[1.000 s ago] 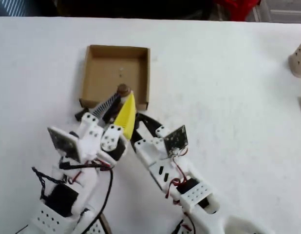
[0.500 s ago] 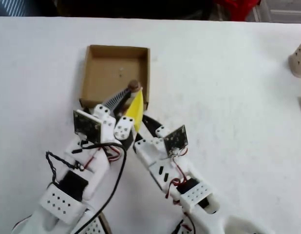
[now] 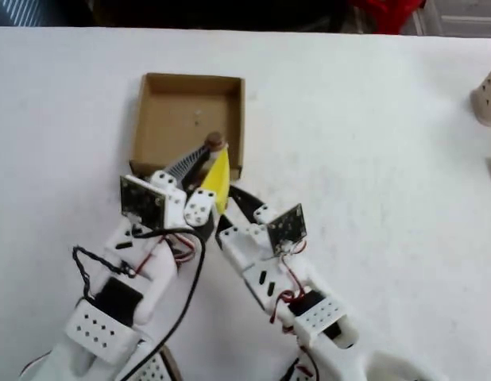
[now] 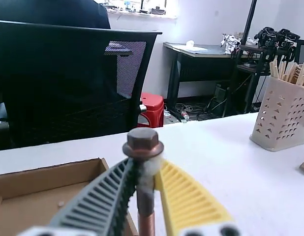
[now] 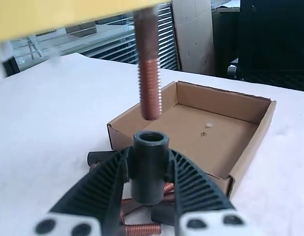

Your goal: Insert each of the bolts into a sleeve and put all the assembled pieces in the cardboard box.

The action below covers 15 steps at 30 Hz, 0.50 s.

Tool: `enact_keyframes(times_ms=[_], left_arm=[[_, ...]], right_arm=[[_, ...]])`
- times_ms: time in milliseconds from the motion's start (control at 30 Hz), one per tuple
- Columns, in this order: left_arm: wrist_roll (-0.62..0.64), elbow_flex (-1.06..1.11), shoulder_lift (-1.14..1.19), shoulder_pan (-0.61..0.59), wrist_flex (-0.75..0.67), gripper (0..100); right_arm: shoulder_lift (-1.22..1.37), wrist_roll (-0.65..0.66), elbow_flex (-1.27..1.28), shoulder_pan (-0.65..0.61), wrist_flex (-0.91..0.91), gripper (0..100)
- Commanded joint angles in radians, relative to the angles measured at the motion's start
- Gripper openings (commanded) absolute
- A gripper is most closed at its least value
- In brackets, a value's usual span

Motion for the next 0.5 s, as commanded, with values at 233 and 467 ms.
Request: enact_keyframes(times_ms=[233, 467], left_arm=[[-0.014, -0.011, 0.002, -0.015, 0.057, 2], [-0.037, 0.015, 0.004, -0.012, 0.046, 2]], right_arm=[[-0.028, -0.009, 0.008, 0.005, 0.002, 1.5], [-0.028, -0.009, 0.008, 0.004, 0.002, 1.5]])
